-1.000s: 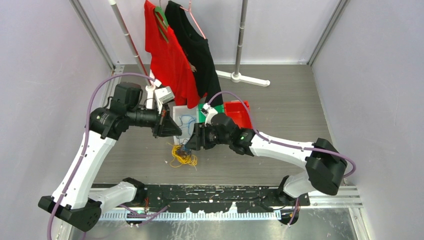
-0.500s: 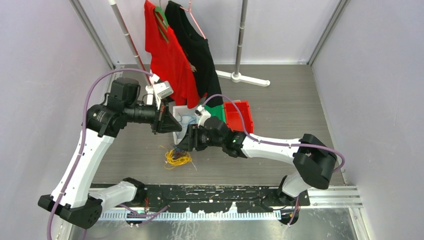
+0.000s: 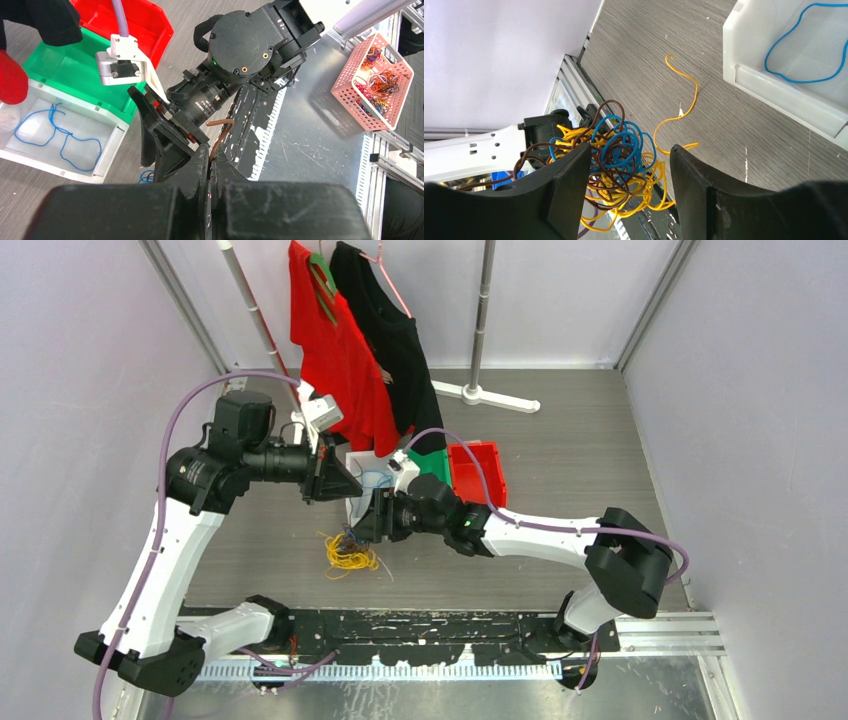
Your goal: Untangle the cables
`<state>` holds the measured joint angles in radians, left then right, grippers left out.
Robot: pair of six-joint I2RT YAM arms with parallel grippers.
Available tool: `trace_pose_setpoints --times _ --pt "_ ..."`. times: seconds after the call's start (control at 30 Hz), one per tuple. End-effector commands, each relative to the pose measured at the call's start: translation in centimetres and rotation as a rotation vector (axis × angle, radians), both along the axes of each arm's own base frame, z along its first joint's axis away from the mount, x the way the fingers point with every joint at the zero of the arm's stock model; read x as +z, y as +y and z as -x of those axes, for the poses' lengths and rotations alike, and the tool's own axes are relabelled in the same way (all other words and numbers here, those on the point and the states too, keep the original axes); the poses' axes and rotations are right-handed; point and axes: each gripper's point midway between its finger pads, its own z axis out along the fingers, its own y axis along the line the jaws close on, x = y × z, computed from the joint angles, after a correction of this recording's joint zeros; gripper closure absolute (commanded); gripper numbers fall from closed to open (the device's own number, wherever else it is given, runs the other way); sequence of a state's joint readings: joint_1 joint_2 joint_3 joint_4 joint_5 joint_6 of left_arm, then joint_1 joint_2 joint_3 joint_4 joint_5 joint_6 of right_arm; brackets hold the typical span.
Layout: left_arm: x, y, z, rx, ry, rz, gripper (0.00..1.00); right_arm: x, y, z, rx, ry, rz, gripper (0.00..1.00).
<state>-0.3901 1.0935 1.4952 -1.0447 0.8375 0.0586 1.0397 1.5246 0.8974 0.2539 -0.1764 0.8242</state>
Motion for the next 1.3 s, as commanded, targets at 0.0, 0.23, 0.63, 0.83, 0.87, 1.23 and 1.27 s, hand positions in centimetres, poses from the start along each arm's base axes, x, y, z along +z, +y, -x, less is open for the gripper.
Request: trace_pose_setpoints --times 0.0,0.23,0.63,0.83,0.87,1.23,1.27 --pt "2.5 -0.1 0.0 -0.003 -0.069 0.047 1.0 2.6 1.5 -0.2 0.012 -0.046 -0.105 0.34" --pt "1.1 0.0 -1.2 0.022 -0.076 0.007 1.0 3.9 2.6 0.9 0.078 -0.128 -0.133 0.29" --pt "4.5 -0.7 0.6 -0.028 -0.074 0.115 1.0 -1.4 2.3 0.1 0.039 -0.116 0.047 0.42" --pt "7.8 -0.6 1.6 -0.035 -0.124 0.162 1.0 -4.4 0.1 0.0 -0.025 -0.088 0.13 0.49" --pt "8.4 -0.5 1.8 -0.034 -0.139 0.165 1.0 -4.6 -0.2 -0.1 -0.035 -0.084 0.137 0.5" --pt "11.3 0.7 3.0 -0.02 -0.254 0.144 1.0 -4.6 -4.1 0.4 -0.121 -0.086 0.146 0.59" --pt "11.4 0.8 3.1 -0.02 -0.261 0.144 1.0 -4.4 -4.3 0.5 -0.12 -0.089 0.143 0.6"
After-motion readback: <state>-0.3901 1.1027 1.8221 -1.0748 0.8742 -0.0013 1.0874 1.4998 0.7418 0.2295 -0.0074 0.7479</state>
